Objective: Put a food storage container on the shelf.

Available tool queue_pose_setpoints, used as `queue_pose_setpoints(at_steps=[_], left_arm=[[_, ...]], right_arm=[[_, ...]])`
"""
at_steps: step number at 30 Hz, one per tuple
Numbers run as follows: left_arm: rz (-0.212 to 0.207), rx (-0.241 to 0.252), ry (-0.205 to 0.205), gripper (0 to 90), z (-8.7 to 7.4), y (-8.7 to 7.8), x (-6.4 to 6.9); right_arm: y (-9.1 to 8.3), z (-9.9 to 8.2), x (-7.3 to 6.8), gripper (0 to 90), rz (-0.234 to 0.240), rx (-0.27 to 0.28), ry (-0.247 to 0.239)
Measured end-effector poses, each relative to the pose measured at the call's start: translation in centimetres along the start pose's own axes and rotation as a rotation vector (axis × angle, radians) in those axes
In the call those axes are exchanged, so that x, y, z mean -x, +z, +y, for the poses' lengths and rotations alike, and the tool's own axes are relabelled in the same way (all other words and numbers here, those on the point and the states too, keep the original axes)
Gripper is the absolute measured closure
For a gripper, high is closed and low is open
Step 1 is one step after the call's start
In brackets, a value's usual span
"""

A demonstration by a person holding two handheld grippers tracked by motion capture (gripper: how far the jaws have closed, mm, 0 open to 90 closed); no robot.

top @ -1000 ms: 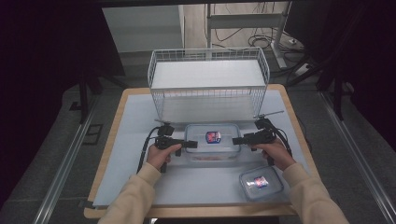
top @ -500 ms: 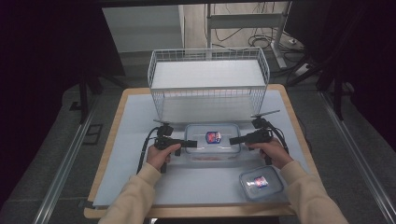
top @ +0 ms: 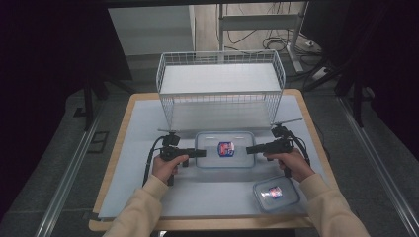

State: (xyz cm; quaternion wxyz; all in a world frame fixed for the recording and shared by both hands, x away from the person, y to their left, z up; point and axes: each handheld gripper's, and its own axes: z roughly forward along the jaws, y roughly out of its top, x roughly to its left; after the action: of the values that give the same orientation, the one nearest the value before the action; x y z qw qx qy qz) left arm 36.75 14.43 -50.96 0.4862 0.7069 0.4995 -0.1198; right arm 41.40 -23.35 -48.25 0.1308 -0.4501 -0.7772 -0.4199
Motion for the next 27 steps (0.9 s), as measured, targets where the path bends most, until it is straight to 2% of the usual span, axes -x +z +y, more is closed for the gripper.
queue_pose_setpoints(at_steps=[9, 13, 19, 27], left_arm=[[-0.01, 0.012, 0.017, 44.9, -0.2, -0.3, 0.1], [0.002, 0.017, 0.029, 45.9, -0.3, -0.5, 0.4], [0.019, 0.03, 0.054, 49.0, -0.4, -0.8, 0.9], [0.027, 0.042, 0.069, 49.0, -0.4, -0.9, 1.3]], right_arm=[[-0.5, -0.6, -0.2, 47.7, 0.009, 0.022, -0.021], [-0.7, -0.8, -0.4, 49.0, 0.003, 0.038, -0.023], [-1.0, -1.0, -1.2, 50.2, -0.031, 0.066, -0.069], [-1.2, -1.3, -1.3, 50.7, -0.027, 0.083, -0.077]])
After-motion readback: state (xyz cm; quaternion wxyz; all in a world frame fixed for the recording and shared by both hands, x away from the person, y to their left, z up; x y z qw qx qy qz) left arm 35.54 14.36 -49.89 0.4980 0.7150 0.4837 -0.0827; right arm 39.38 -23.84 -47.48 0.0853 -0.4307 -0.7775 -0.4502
